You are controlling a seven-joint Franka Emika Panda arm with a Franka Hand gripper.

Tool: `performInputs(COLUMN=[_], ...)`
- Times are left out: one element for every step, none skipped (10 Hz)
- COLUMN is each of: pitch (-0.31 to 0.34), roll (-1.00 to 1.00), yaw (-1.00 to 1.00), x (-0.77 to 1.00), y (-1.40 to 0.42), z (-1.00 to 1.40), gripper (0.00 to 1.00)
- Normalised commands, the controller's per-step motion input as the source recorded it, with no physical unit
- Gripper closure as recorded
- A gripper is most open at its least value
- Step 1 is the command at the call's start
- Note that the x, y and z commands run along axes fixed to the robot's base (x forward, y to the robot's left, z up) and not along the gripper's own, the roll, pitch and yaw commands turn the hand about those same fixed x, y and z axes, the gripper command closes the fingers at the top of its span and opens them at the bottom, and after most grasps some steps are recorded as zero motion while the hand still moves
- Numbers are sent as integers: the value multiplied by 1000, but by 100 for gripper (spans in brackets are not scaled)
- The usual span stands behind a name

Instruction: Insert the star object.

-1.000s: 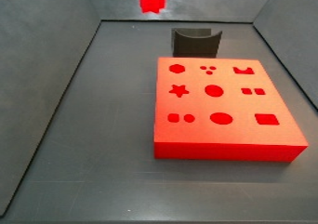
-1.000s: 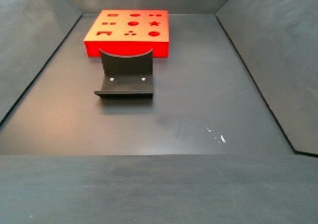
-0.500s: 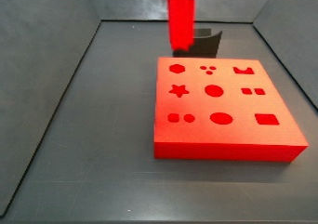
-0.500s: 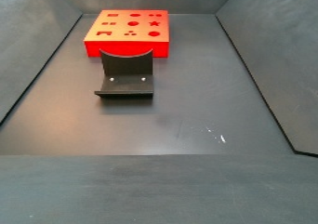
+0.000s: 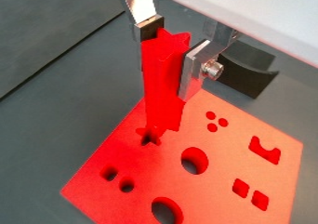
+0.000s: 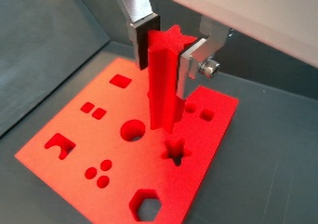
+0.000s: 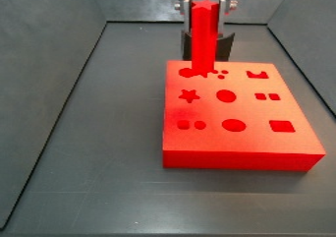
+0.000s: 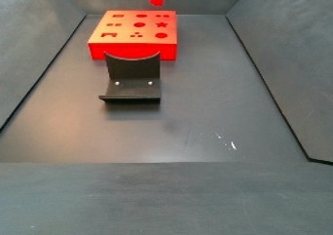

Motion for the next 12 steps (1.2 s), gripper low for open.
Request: performInputs(pitch=[379, 363, 384, 227, 83, 99, 116, 133, 16, 0, 0, 63], roll=[216, 164, 150, 96, 24, 71, 93, 146, 37, 0, 0, -87], yaw=[-306, -286, -291, -423, -471, -580, -557, -483, -266, 0, -149, -137], x=[306, 374, 349, 329, 226, 211, 91, 0, 0, 0, -103, -246], y=[11, 0, 0, -86, 0, 0, 0, 6, 0, 0, 0, 0], z=[-231, -343, -303, -409, -300, -254, -149, -40, 0, -26, -234, -260], gripper=[100, 100, 100, 100, 100, 100, 100, 100, 100, 100, 100, 100])
